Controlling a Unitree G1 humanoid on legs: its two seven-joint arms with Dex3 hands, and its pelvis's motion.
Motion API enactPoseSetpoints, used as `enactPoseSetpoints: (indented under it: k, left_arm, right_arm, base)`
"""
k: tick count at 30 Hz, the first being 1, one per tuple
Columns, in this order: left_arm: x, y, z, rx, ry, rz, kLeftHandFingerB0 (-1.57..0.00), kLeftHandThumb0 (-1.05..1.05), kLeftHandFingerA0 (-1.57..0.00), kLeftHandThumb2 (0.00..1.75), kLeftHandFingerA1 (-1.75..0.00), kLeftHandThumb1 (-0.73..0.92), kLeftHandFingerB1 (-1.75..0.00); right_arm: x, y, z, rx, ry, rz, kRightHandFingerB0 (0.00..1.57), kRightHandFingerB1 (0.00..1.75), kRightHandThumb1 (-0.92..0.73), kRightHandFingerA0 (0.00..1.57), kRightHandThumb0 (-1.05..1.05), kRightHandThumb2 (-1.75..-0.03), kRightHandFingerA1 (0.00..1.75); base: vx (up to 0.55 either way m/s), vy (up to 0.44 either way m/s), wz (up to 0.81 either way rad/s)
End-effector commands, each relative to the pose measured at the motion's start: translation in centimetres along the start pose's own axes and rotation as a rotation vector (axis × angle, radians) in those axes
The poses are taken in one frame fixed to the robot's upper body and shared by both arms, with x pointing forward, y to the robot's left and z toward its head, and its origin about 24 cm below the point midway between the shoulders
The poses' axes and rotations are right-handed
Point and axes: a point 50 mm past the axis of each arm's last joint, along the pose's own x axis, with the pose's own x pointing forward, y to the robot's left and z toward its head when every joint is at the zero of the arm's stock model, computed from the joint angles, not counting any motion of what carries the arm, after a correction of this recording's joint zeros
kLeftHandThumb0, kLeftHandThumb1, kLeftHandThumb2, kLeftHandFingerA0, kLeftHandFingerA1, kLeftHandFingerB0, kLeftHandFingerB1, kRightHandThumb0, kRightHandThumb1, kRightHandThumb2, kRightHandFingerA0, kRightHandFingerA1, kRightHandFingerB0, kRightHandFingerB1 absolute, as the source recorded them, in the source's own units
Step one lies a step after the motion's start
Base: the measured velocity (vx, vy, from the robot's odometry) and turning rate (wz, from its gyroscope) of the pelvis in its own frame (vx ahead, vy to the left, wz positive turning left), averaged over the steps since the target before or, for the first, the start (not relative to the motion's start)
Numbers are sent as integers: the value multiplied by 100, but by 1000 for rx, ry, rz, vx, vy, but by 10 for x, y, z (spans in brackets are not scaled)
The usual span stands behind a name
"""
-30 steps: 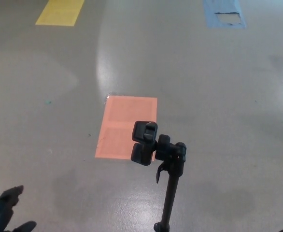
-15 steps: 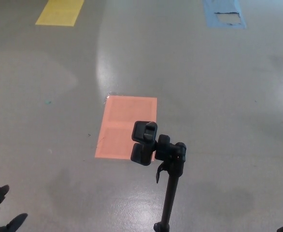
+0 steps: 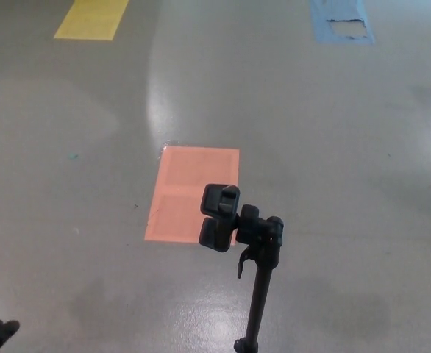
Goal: The robot uses its left hand to grab the top of a phone stand kept on the floor and tilt it upwards to adjust its angle
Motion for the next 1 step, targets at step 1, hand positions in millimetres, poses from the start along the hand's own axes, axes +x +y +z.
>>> enactPoseSetpoints:
  k: [1]
  left_arm:
    - [-9,-10,-19,22,54,-48,-11,-74,-28,68,-33,88,-22]
  right_arm:
    - [-2,7,-17,-14,36,7,16,45,-65,24,-65,-95,52]
  base:
    - [0,0,0]
